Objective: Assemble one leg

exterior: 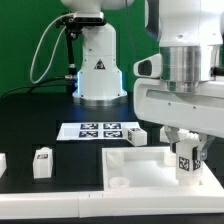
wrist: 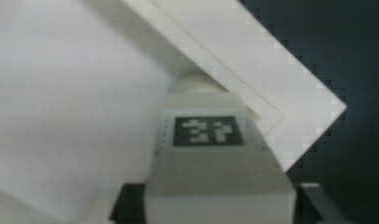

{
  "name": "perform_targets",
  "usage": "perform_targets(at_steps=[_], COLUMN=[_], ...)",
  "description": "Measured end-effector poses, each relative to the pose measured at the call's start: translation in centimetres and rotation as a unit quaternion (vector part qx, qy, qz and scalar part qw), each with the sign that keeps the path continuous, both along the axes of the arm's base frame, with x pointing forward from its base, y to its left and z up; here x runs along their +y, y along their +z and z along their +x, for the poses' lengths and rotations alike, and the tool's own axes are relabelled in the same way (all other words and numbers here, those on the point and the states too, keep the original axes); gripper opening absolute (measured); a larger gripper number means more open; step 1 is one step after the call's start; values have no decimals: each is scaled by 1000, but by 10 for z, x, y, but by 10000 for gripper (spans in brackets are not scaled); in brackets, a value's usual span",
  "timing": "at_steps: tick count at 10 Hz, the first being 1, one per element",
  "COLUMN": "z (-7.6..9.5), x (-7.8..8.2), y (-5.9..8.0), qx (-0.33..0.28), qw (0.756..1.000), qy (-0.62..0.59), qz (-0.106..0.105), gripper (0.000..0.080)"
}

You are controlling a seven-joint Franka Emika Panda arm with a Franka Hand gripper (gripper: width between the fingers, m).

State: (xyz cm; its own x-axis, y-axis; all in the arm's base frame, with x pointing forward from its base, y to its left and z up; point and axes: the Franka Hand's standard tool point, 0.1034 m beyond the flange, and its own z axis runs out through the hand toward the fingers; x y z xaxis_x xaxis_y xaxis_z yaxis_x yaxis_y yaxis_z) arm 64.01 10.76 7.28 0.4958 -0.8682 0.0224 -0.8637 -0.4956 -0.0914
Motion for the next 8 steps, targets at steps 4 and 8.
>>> perform_targets(at_steps=[4,8], z=[0,0], x=[0,0], y=[-1,-1], qx=[13,19], qw=[965,934], qy=[-260,-353], qz=[36,48], gripper=[287,287])
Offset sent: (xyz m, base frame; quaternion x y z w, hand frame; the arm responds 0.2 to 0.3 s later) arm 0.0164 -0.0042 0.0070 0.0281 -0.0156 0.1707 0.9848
